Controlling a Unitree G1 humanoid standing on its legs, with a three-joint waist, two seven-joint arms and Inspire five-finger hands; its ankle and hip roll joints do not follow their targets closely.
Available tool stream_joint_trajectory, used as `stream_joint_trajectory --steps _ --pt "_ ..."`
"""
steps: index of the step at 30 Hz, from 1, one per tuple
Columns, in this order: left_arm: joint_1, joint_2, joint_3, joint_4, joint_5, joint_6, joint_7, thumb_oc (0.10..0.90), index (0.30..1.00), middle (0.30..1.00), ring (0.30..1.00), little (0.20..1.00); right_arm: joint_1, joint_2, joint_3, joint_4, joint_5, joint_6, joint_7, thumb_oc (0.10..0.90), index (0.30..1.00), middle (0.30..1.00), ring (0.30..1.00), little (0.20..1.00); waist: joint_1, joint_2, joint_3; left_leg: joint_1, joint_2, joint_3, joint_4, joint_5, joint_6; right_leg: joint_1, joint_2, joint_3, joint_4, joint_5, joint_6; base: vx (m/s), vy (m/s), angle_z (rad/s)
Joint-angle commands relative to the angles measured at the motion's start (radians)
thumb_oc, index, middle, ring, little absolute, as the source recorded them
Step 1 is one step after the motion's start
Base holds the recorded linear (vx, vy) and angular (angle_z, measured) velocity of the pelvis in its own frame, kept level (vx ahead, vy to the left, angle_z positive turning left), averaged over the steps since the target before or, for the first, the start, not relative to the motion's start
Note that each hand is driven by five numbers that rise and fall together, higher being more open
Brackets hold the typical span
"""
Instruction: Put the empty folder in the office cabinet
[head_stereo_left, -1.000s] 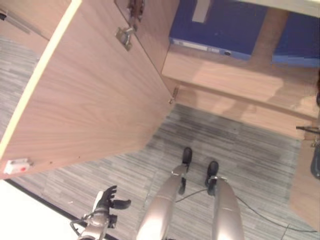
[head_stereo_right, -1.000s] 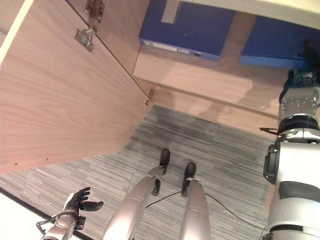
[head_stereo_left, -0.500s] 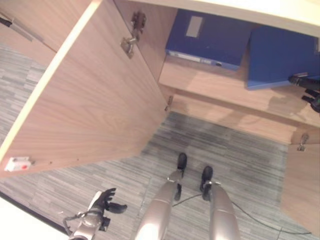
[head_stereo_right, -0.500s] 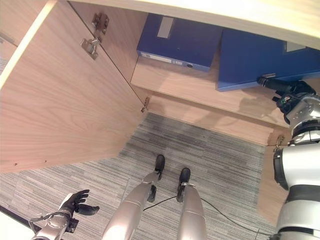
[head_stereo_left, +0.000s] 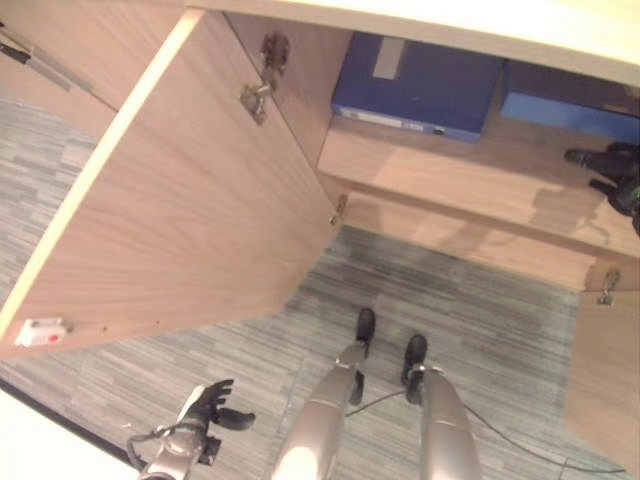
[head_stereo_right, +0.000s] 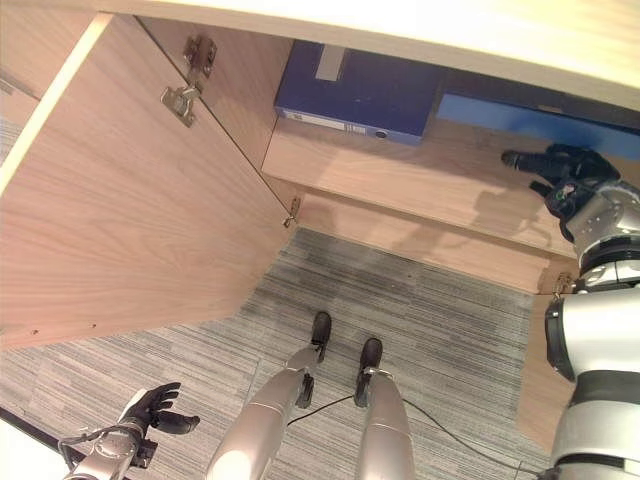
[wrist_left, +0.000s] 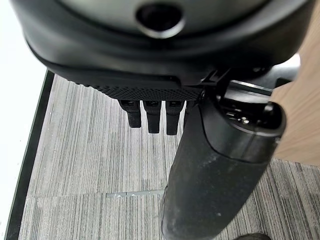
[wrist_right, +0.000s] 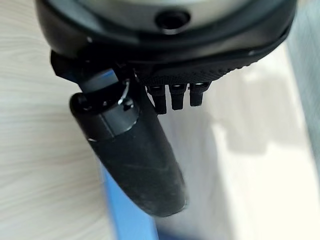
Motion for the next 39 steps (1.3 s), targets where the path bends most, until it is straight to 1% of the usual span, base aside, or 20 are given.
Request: stream_joint_trajectory --steps 1,5,7,9,11,14,15,16,17,19,21,23,25,28,32,34,35,36,37,39 --pt "0.051 0.045 -0.017 0.071 -0.002 0.006 0.025 0.800 0.900 0.900 0.900 0.900 -0.014 -0.036 0.026 -0.109 0.114 -0.141 -0.009 0.800 0.900 0.900 0.900 0.900 0.000 -0.007 -0.031 0.041 -0.002 -0.038 -0.011 -0.119 -0.043 0.146 -0.015 -0.053 -0.155 -0.051 0.022 0.02 -0.019 0.05" --pt "0.052 0.045 -0.016 0.073 -0.005 0.006 0.027 0.800 0.900 0.900 0.900 0.900 -0.004 -0.018 0.028 -0.117 0.102 -0.137 -0.006 0.800 0.900 0.900 0.900 0.900 0.002 -0.004 -0.032 0.042 -0.002 -0.041 -0.013 -0.117 -0.044 0.148 -0.014 -0.055 -0.157 -0.051 0.022 0.01 -0.016 0.04" --pt "0.050 0.051 -0.015 0.077 -0.004 0.004 0.025 0.800 0.900 0.900 0.900 0.900 -0.003 -0.018 0.066 -0.114 0.045 -0.124 0.006 0.800 0.900 0.900 0.900 0.900 0.004 -0.006 -0.031 0.043 0.001 -0.044 -0.015 -0.114 -0.046 0.147 -0.013 -0.058 -0.157 -0.050 0.021 0.00 -0.018 0.03" --pt "0.052 0.058 -0.013 0.081 0.001 0.000 0.025 0.800 0.900 0.900 0.900 0.900 -0.015 -0.038 0.153 -0.100 -0.111 -0.096 0.026 0.800 0.900 0.900 0.900 0.900 0.004 -0.011 -0.028 0.041 0.002 -0.044 -0.017 -0.109 -0.048 0.146 -0.012 -0.061 -0.159 -0.046 0.020 -0.01 -0.024 0.06" --pt "0.050 0.062 -0.016 0.088 0.013 -0.005 0.027 0.800 0.900 0.900 0.900 0.900 -0.047 -0.057 0.270 -0.065 -0.303 -0.076 0.053 0.800 0.900 0.900 0.900 0.900 0.001 -0.014 -0.024 0.039 0.005 -0.046 -0.018 -0.104 -0.050 0.143 -0.010 -0.066 -0.163 -0.040 0.019 -0.01 -0.012 0.02" --pt "0.050 0.068 -0.024 0.089 0.036 -0.006 0.028 0.800 0.900 0.900 0.900 0.900 -0.071 -0.063 0.465 -0.016 -0.664 -0.044 0.106 0.800 0.900 0.900 0.900 0.900 0.004 -0.019 -0.021 0.033 0.005 -0.050 -0.019 -0.098 -0.050 0.140 -0.008 -0.073 -0.166 -0.034 0.018 0.00 0.000 0.00" --pt "0.053 0.071 -0.024 0.088 0.039 -0.003 0.028 0.800 0.900 0.900 0.900 0.900 -0.072 -0.060 0.526 -0.024 -0.767 -0.039 0.122 0.800 0.900 0.900 0.900 0.900 0.004 -0.022 -0.022 0.031 0.005 -0.052 -0.020 -0.096 -0.049 0.141 -0.007 -0.075 -0.168 -0.032 0.018 -0.01 -0.035 0.05" --pt "0.056 0.069 -0.023 0.085 0.046 0.001 0.024 0.800 0.900 0.900 0.900 0.900 -0.070 -0.054 0.606 -0.029 -0.907 -0.031 0.146 0.800 0.900 0.900 0.900 0.900 0.003 -0.022 -0.022 0.030 0.005 -0.055 -0.021 -0.096 -0.048 0.139 -0.007 -0.079 -0.167 -0.033 0.016 0.00 -0.038 0.06" --pt "0.059 0.068 -0.022 0.081 0.049 0.003 0.023 0.800 0.900 0.900 0.900 0.900 -0.057 -0.048 0.653 -0.047 -1.003 -0.024 0.165 0.800 0.900 0.900 0.900 0.900 0.005 -0.024 -0.022 0.028 0.005 -0.057 -0.021 -0.095 -0.047 0.138 -0.007 -0.081 -0.166 -0.034 0.016 0.01 -0.031 0.07" --pt "0.061 0.061 -0.018 0.075 0.053 0.008 0.020 0.800 0.900 0.900 0.900 0.900 -0.019 -0.038 0.709 -0.084 -1.130 -0.022 0.197 0.800 0.900 0.900 0.900 0.900 0.006 -0.022 -0.022 0.033 0.004 -0.061 -0.029 -0.095 -0.046 0.140 -0.007 -0.083 -0.167 -0.035 0.015 0.02 -0.017 0.09" --pt "0.059 0.051 -0.019 0.075 0.060 0.012 0.018 0.800 0.900 0.900 0.900 0.900 0.029 -0.021 0.738 -0.134 -1.210 -0.024 0.222 0.800 0.900 0.900 0.900 0.900 0.005 -0.021 -0.020 0.037 0.005 -0.063 -0.037 -0.093 -0.044 0.141 -0.007 -0.085 -0.170 -0.036 0.016 0.01 -0.006 0.03" --pt "0.051 0.040 -0.022 0.074 0.060 0.015 0.015 0.800 0.900 0.900 0.900 0.900 0.058 -0.002 0.744 -0.170 -1.248 -0.031 0.227 0.800 0.900 0.900 0.900 0.900 0.006 -0.018 -0.015 0.039 0.005 -0.064 -0.045 -0.089 -0.043 0.139 -0.005 -0.083 -0.173 -0.035 0.017 0.00 0.000 0.00" --pt "0.045 0.030 -0.022 0.074 0.054 0.017 0.013 0.800 0.900 0.900 0.900 0.900 0.087 0.004 0.731 -0.200 -1.232 -0.036 0.233 0.800 0.900 0.900 0.900 0.900 0.005 -0.017 -0.010 0.039 0.006 -0.062 -0.050 -0.086 -0.042 0.136 -0.003 -0.081 -0.177 -0.031 0.018 -0.01 0.001 -0.02" --pt "0.042 0.028 -0.025 0.063 0.054 0.012 0.010 0.800 0.900 0.900 0.900 0.900 0.105 0.000 0.728 -0.252 -1.188 -0.042 0.248 0.800 0.900 0.900 0.900 0.900 0.005 -0.017 -0.004 0.035 0.008 -0.062 -0.055 -0.081 -0.041 0.131 -0.002 -0.080 -0.179 -0.028 0.020 -0.02 -0.003 -0.04" --pt "0.040 0.026 -0.032 0.051 0.054 0.006 0.011 0.800 0.900 0.900 0.900 0.900 0.099 0.005 0.705 -0.253 -1.091 -0.049 0.249 0.800 0.900 0.900 0.900 0.900 0.010 -0.015 0.000 0.032 0.009 -0.061 -0.057 -0.078 -0.040 0.125 -0.001 -0.076 -0.180 -0.025 0.022 -0.02 0.000 -0.04" --pt "0.037 0.027 -0.037 0.049 0.046 0.002 0.013 0.800 0.900 0.900 0.900 0.900 0.076 0.014 0.668 -0.203 -1.024 -0.053 0.214 0.800 0.900 0.900 0.900 0.900 0.014 -0.012 0.001 0.031 0.010 -0.062 -0.059 -0.074 -0.039 0.124 0.000 -0.074 -0.182 -0.022 0.022 0.00 0.000 0.00" --pt "0.037 0.027 -0.037 0.049 0.046 0.002 0.013 0.800 0.900 0.900 0.900 0.900 0.076 0.015 0.667 -0.202 -1.024 -0.053 0.213 0.800 0.900 0.900 0.900 0.900 0.015 -0.013 0.001 0.031 0.010 -0.062 -0.059 -0.074 -0.039 0.124 0.000 -0.074 -0.182 -0.022 0.022 -0.01 0.011 -0.05" --pt "0.036 0.025 -0.040 0.047 0.042 -0.001 0.013 0.800 0.900 0.900 0.900 0.900 0.058 0.021 0.637 -0.150 -0.993 -0.055 0.187 0.800 0.900 0.900 0.900 0.900 0.018 -0.010 0.001 0.032 0.010 -0.062 -0.060 -0.073 -0.039 0.124 0.000 -0.073 -0.183 -0.020 0.022 -0.01 0.025 -0.05" --pt "0.030 0.018 -0.046 0.048 0.030 -0.003 0.018 0.800 0.900 0.900 0.900 0.900 0.028 0.038 0.573 -0.043 -0.949 -0.053 0.129 0.800 0.900 0.900 0.900 0.900 0.021 -0.005 -0.002 0.035 0.009 -0.063 -0.065 -0.070 -0.038 0.126 0.002 -0.069 -0.185 -0.017 0.023 -0.02 0.030 -0.04" --pt "0.020 0.012 -0.049 0.056 0.022 -0.002 0.027 0.800 0.900 0.900 0.900 0.900 0.028 0.049 0.519 0.021 -0.930 -0.045 0.094 0.800 0.900 0.900 0.900 0.900 0.021 -0.002 -0.003 0.041 0.009 -0.066 -0.068 -0.069 -0.036 0.129 0.003 -0.068 -0.187 -0.015 0.024 -0.01 0.016 -0.04"
